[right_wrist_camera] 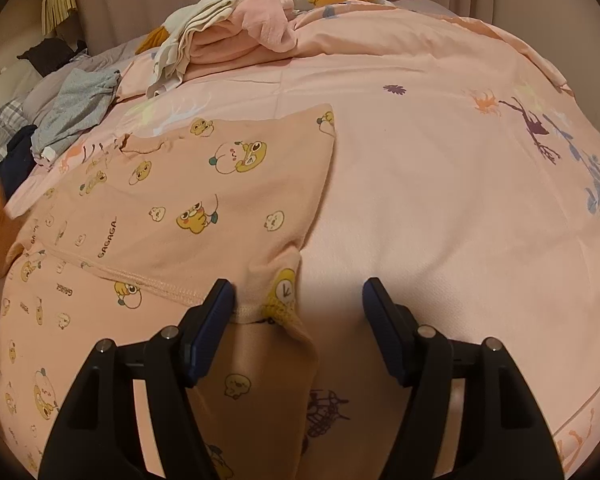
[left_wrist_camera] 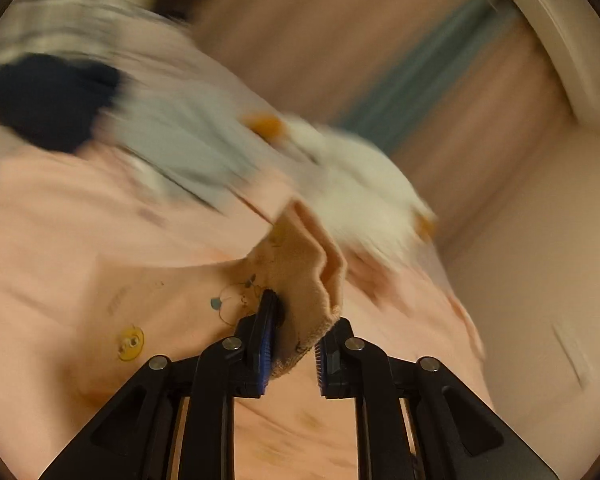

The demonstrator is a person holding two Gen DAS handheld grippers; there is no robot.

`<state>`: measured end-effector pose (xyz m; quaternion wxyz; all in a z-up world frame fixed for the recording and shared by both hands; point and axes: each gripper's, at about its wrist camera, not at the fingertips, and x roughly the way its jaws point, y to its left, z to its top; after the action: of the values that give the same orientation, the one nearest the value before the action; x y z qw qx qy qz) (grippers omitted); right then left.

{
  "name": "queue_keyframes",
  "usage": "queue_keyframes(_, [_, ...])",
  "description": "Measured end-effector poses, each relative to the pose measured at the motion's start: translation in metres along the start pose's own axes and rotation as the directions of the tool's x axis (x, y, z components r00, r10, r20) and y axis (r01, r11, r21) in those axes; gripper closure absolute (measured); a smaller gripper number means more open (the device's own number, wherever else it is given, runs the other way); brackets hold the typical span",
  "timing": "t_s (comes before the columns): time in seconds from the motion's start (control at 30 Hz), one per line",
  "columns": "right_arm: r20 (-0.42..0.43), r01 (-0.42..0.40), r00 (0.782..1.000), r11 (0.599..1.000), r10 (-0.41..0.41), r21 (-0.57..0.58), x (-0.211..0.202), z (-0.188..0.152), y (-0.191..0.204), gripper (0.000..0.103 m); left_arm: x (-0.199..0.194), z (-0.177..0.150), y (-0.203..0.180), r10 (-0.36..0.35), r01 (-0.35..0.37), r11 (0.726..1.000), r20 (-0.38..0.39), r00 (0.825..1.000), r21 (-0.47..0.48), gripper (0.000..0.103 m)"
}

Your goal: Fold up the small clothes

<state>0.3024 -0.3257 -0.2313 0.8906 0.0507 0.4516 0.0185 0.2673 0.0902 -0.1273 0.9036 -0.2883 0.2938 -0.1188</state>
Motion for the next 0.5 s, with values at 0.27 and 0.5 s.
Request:
queue_keyframes(0.27, [-0.027, -0.060, 0.998, 0.998, 0.060, 0.028, -0.004, 0.002, -0.006, 0.034, 0.001, -0.020, -0.012, -0.011, -0.002, 0.995, -0.130, 0.991, -0.101, 0.024])
queue_keyframes(0.5, [-0.045, -0.339, 0.931, 0.902, 0.363, 0.268, -0.022, 0.012, -0.005, 0.030, -0.054, -0.044, 0.048, 0.440, -0.440, 0.897, 0.001, 0.898, -0.051, 0.021])
